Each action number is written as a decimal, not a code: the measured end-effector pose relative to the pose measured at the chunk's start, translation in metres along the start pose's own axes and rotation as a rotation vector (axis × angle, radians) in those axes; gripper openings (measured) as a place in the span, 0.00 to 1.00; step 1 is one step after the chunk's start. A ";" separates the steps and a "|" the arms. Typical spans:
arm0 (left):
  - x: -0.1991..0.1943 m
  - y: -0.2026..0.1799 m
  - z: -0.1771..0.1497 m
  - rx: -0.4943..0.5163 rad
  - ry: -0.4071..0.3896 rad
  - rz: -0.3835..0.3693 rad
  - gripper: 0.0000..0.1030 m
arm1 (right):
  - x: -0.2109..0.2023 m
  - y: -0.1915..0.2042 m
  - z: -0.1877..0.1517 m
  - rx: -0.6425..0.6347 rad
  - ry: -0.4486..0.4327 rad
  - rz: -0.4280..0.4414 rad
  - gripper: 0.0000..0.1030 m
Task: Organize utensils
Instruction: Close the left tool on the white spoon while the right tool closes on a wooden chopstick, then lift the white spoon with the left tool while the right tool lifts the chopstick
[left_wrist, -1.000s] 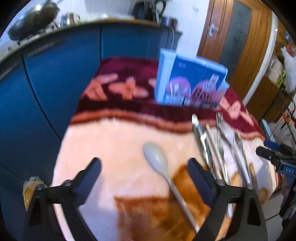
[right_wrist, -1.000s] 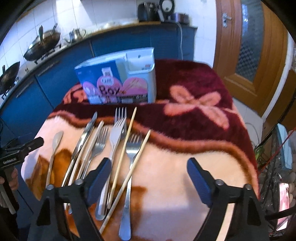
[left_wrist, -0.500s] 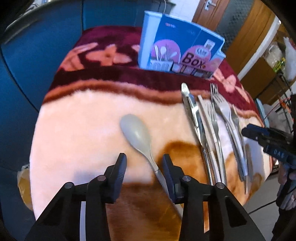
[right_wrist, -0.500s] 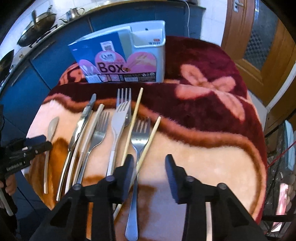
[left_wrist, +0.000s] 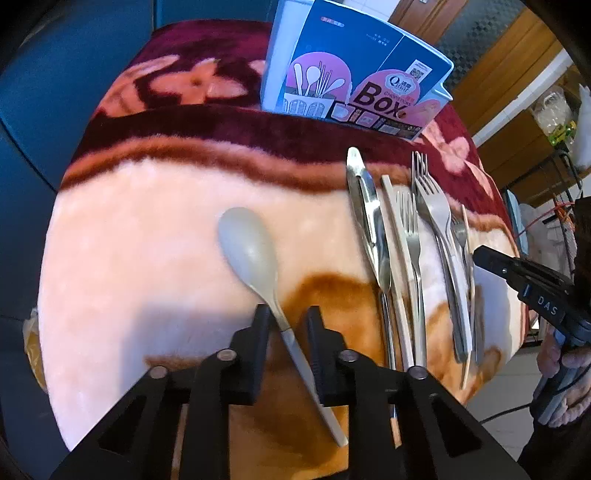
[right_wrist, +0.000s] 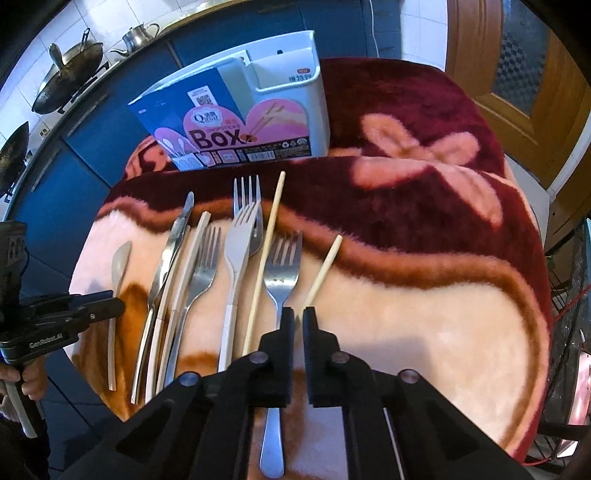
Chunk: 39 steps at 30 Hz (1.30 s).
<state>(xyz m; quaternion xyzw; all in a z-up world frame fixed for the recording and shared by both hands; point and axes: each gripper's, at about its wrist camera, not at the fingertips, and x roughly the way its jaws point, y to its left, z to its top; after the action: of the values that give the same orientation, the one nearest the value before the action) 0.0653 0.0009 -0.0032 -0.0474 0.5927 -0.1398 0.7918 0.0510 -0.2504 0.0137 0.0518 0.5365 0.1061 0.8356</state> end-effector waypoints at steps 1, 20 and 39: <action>0.001 0.000 0.001 -0.002 -0.001 -0.004 0.14 | -0.001 0.000 0.000 -0.003 -0.006 -0.004 0.03; 0.005 0.001 0.011 -0.010 0.068 -0.002 0.13 | 0.019 -0.011 0.008 0.095 0.066 0.011 0.11; -0.045 -0.011 -0.004 0.064 -0.294 -0.109 0.05 | -0.053 0.014 0.004 -0.011 -0.307 0.041 0.06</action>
<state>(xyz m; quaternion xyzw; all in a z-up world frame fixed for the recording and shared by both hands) 0.0484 0.0031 0.0396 -0.0742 0.4620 -0.1927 0.8625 0.0320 -0.2492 0.0650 0.0739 0.4006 0.1168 0.9057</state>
